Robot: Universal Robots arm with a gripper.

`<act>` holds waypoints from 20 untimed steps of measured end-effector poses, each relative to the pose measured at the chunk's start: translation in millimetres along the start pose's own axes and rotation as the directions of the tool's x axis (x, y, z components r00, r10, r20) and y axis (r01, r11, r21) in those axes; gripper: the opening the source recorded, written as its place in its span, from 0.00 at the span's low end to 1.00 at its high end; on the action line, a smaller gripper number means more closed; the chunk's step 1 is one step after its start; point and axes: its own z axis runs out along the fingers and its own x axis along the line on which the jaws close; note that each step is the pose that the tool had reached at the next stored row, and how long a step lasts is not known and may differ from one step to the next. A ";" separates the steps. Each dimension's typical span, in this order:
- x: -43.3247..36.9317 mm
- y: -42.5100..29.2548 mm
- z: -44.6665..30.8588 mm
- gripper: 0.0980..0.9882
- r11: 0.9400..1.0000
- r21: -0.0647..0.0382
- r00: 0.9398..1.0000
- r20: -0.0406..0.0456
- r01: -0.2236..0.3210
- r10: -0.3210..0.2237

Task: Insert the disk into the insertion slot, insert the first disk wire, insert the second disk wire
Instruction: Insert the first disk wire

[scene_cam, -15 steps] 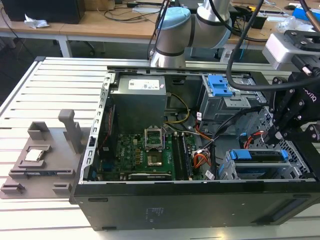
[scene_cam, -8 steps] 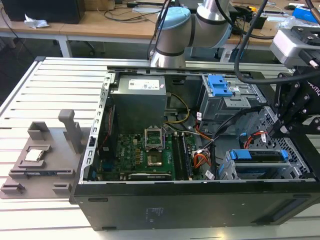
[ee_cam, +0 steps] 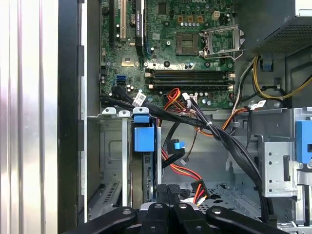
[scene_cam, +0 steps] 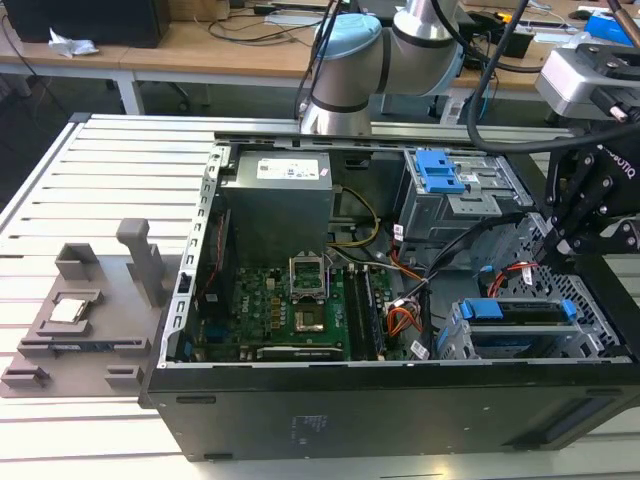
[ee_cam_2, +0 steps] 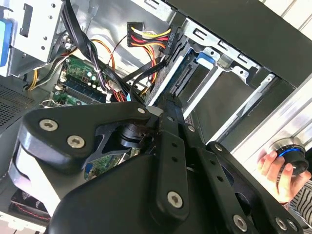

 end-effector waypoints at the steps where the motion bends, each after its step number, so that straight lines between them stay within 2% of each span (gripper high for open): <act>1: 0.0 0.0 0.0 0.01 1.000 0.000 1.000 0.000 0.000 0.000; 20: -0.1 -0.8 6.0 0.01 1.000 0.000 1.000 0.000 0.000 0.000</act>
